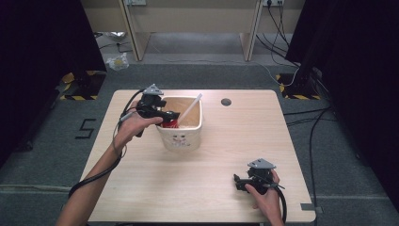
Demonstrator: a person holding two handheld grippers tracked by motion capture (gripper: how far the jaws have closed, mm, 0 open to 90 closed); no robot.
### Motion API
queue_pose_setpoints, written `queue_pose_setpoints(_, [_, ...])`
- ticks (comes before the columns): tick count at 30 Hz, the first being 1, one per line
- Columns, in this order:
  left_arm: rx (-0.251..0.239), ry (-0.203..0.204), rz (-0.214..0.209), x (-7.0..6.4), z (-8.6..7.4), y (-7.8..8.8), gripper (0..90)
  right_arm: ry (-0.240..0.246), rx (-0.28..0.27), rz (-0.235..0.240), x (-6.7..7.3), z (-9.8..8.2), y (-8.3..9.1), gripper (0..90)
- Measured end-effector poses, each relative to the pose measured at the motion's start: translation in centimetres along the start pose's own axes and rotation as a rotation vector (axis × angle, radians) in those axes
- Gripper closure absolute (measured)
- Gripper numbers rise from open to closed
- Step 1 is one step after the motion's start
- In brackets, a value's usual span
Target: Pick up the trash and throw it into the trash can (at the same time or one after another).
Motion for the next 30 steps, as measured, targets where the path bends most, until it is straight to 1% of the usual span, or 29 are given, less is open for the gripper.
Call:
queue_pose_setpoints(11, [-0.021,0.015,0.009,0.4,-0.2,0.9,19.5,-0.001,0.000,0.000,0.0,0.0,0.0,4.3])
queue_pose_setpoints(15, [-0.032,0.016,0.021,0.8,-0.3,1.8,19.6,-0.001,0.000,0.000,0.0,0.0,0.0,4.3])
queue_pose_setpoints(18, [-0.040,0.019,0.031,1.2,-0.5,2.7,19.7,0.000,0.001,0.001,0.0,0.0,0.0,4.3])
queue_pose_setpoints(23, [-0.048,0.026,0.048,1.7,-0.9,3.8,19.6,0.001,0.000,0.001,0.0,0.0,0.0,4.3])
queue_pose_setpoints(30, [-0.052,0.045,0.068,2.7,-2.1,5.1,19.6,0.001,0.000,0.001,0.0,0.0,0.0,4.3])
Point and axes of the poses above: each handheld gripper's, and its own axes: y roughly backward along the jaws, z roughly out of its top, x roughly to its left, the point moved 10 cm from there along -y, roughly forward along the jaws, and after that the axes turned 11 degrees about -y, right-handed, at the moved point
